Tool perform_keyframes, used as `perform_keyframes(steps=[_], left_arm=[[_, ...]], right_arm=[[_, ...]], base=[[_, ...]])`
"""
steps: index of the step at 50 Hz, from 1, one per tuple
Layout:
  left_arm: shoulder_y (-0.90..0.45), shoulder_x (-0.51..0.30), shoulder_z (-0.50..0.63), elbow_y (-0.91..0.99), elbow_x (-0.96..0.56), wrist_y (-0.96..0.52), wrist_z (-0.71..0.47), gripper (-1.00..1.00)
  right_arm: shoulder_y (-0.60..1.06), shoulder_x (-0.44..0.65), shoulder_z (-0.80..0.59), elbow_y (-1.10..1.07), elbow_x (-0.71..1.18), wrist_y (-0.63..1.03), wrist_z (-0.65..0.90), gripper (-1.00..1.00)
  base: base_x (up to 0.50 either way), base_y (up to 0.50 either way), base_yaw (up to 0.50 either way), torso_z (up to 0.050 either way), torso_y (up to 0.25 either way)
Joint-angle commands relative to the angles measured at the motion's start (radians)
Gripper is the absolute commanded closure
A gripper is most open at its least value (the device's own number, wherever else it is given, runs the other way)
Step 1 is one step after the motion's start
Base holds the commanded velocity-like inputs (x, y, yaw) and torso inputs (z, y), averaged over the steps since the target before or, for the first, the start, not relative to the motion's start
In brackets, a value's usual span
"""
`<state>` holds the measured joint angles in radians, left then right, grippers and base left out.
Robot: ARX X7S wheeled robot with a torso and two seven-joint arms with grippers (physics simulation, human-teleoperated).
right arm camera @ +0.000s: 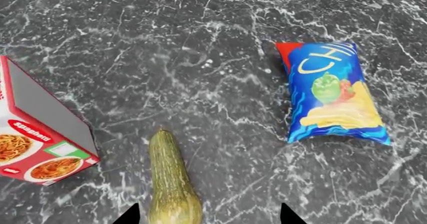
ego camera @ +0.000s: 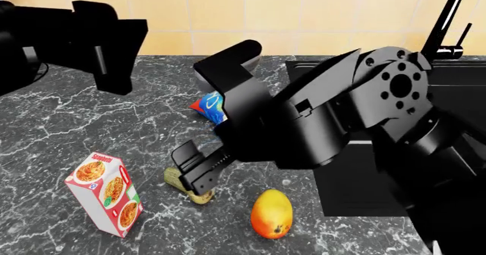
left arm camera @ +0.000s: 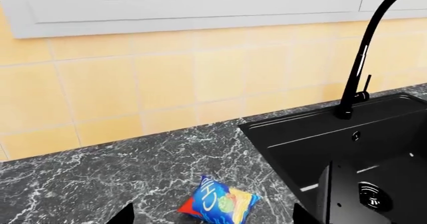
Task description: Pick up the fruits and vegetables and place them in the sink. Turn on the sink faucet to wash them. Then turn the sink off and put them in the tray.
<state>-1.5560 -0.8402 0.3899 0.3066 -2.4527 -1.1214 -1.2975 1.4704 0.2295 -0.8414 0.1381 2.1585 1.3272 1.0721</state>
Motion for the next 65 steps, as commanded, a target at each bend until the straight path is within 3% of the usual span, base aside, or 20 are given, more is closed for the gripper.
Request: perform_keyframes(steps=[1, 29, 65], left_arm=[[0.013, -0.015, -0.005, 0.001, 0.012, -0.003, 0.019, -1.0], [0.035, -0.033, -0.001, 0.006, 0.034, 0.005, 0.046, -1.0], [0.07, -0.057, -0.012, 0.01, 0.068, 0.01, 0.091, -1.0]], right_arm=[[-0.041, -0.029, -0.011, 0.017, -0.104, -0.025, -0.04, -1.0], [-0.104, -0.066, -0.079, -0.013, -0.149, -0.053, -0.049, -1.0], [-0.161, -0.1, -0.162, 0.031, -0.299, -0.074, -0.177, -1.0]], base=[[0.0, 0.0, 0.0, 0.0, 0.0], [0.0, 0.0, 0.0, 0.0, 0.0], [0.0, 0.0, 0.0, 0.0, 0.0]])
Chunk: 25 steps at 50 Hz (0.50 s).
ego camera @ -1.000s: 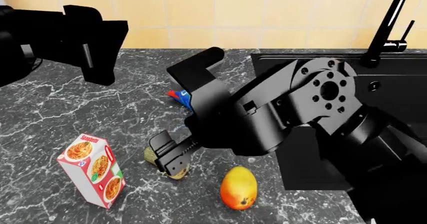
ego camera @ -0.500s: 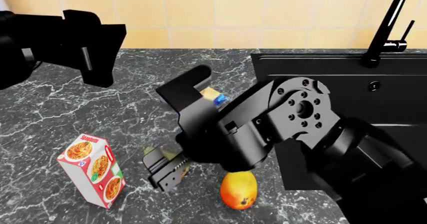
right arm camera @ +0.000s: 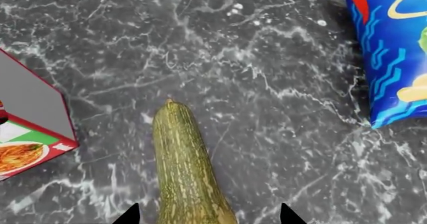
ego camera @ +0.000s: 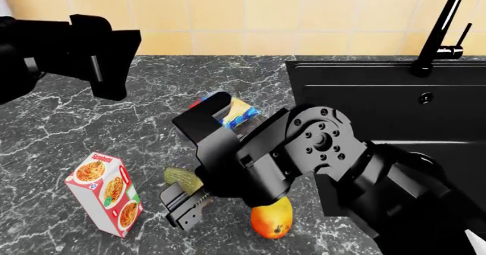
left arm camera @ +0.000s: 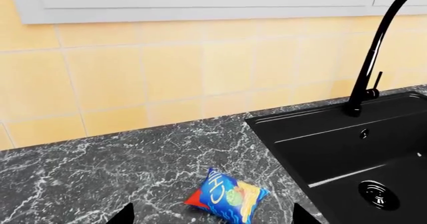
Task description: Pick up the fruits and vegetables and place them in the sink. Turn on the sink faucet to wash them. Then turn the sink off and put them in the tray.
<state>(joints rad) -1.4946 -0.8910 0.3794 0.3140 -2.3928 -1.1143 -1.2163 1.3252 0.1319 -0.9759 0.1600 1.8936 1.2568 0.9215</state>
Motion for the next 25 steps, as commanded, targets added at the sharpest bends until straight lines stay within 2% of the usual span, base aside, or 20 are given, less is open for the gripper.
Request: perform_keyframes(steps=[1, 13, 14, 25], left_arm=[[0.009, -0.006, -0.001, 0.003, 0.009, 0.004, 0.011, -1.0], [0.005, -0.009, 0.005, 0.006, 0.008, 0.01, 0.014, -1.0], [0.004, -0.01, 0.005, 0.005, 0.008, 0.01, 0.015, -1.0], [-0.002, -0.012, 0.012, 0.004, 0.008, 0.013, 0.016, -1.0]], right_arm=[[-0.017, -0.002, -0.03, 0.01, -0.037, -0.004, -0.029, -1.0], [-0.025, -0.001, -0.055, 0.019, -0.042, -0.007, -0.031, -1.0], [-0.025, 0.0, -0.055, 0.018, -0.041, -0.008, -0.03, 1.0], [0.002, 0.014, -0.052, -0.008, -0.032, -0.017, -0.002, 1.0]], base=[[0.0, 0.0, 0.0, 0.0, 0.0], [0.0, 0.0, 0.0, 0.0, 0.0], [0.0, 0.0, 0.0, 0.0, 0.0], [0.0, 0.0, 0.0, 0.0, 0.0]])
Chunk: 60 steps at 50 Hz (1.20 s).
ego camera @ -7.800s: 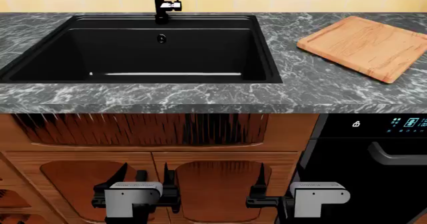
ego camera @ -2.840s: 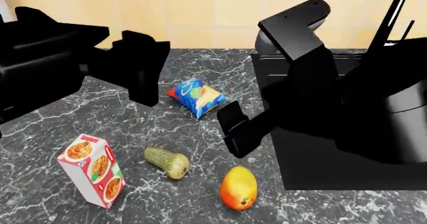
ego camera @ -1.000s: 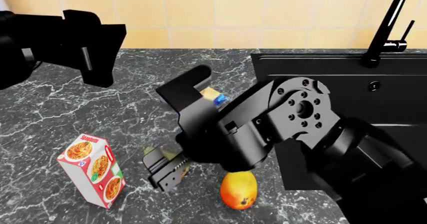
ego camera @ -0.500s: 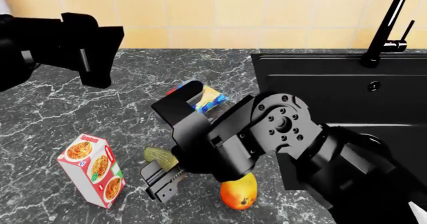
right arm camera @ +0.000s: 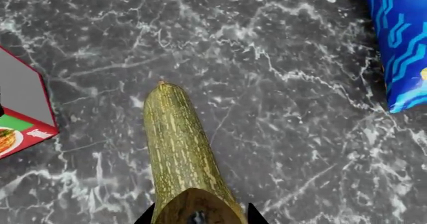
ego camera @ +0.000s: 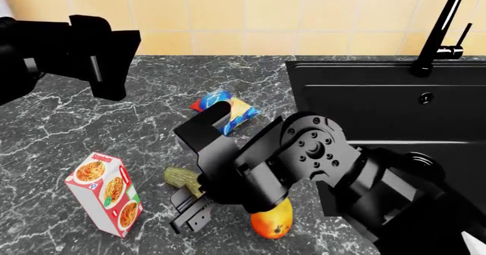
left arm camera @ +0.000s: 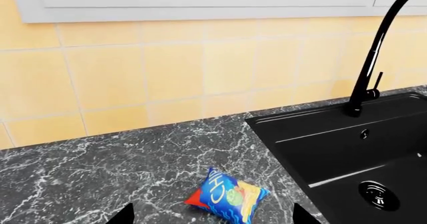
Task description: Pick up the fruits and vegetables and place them in the sink. Turn on the sink faucet to wash them. Then turn the sink off and put them in the tray.
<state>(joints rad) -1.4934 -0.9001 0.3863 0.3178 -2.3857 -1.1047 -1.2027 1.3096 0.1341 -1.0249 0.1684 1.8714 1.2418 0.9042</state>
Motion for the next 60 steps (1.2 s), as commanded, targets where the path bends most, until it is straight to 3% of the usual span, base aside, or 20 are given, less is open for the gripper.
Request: perform_keyframes(steps=[1, 21, 40, 60], left_arm=[[-0.004, -0.004, 0.006, 0.0, 0.001, 0.004, 0.003, -1.0], [-0.058, -0.011, 0.029, -0.008, -0.033, 0.02, -0.019, -1.0], [-0.191, 0.056, 0.124, -0.007, -0.145, 0.066, -0.092, -1.0], [-0.156, 0.225, 0.26, 0.03, -0.169, 0.115, -0.098, -1.0]], right_arm=[[0.021, 0.013, -0.001, -0.019, -0.007, -0.003, 0.018, 1.0], [0.18, 0.099, 0.065, -0.103, 0.164, 0.008, 0.116, 1.0], [0.394, 0.358, 0.142, -0.175, 0.474, -0.008, 0.237, 1.0], [0.415, 0.683, 0.203, -0.239, 0.542, 0.009, 0.28, 1.0]], base=[[0.0, 0.0, 0.0, 0.0, 0.01], [0.0, 0.0, 0.0, 0.0, 0.001], [0.0, 0.0, 0.0, 0.0, 0.001], [0.0, 0.0, 0.0, 0.0, 0.001]])
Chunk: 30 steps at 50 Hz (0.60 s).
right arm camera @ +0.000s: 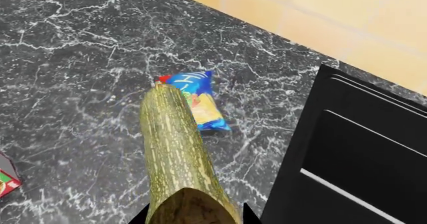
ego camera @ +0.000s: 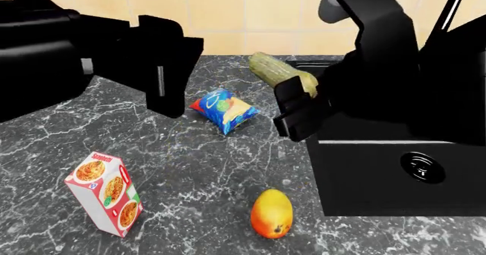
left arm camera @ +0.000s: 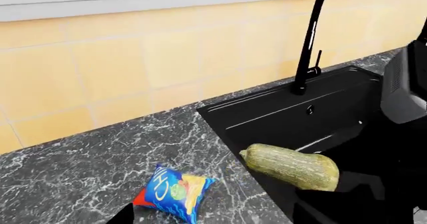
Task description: Pick up the fruits and vegetables and place them in the sink. Turn on the sink faucet to wash them. Then turn the sink off and put them in the tray.
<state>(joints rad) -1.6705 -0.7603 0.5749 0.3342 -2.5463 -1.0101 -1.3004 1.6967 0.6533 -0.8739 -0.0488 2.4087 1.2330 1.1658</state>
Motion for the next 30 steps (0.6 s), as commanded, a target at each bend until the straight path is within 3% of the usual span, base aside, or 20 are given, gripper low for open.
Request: perform_keyframes(steps=[1, 16, 30], left_arm=[[0.023, 0.095, 0.08, 0.014, -0.004, 0.021, -0.001, -1.0], [0.066, 0.193, 0.177, 0.008, 0.044, 0.043, -0.016, -1.0], [0.093, 0.29, 0.322, -0.013, 0.062, 0.155, -0.152, -1.0]], right_arm=[[0.028, 0.179, 0.055, -0.019, 0.001, 0.022, 0.018, 1.0], [0.027, 0.318, 0.095, 0.01, -0.065, 0.054, -0.003, 1.0], [-0.007, 0.368, 0.116, -0.009, -0.102, 0.047, -0.032, 1.0]], base=[[0.0, 0.0, 0.0, 0.0, 0.0], [0.0, 0.0, 0.0, 0.001, 0.001], [0.0, 0.0, 0.0, 0.0, 0.001]])
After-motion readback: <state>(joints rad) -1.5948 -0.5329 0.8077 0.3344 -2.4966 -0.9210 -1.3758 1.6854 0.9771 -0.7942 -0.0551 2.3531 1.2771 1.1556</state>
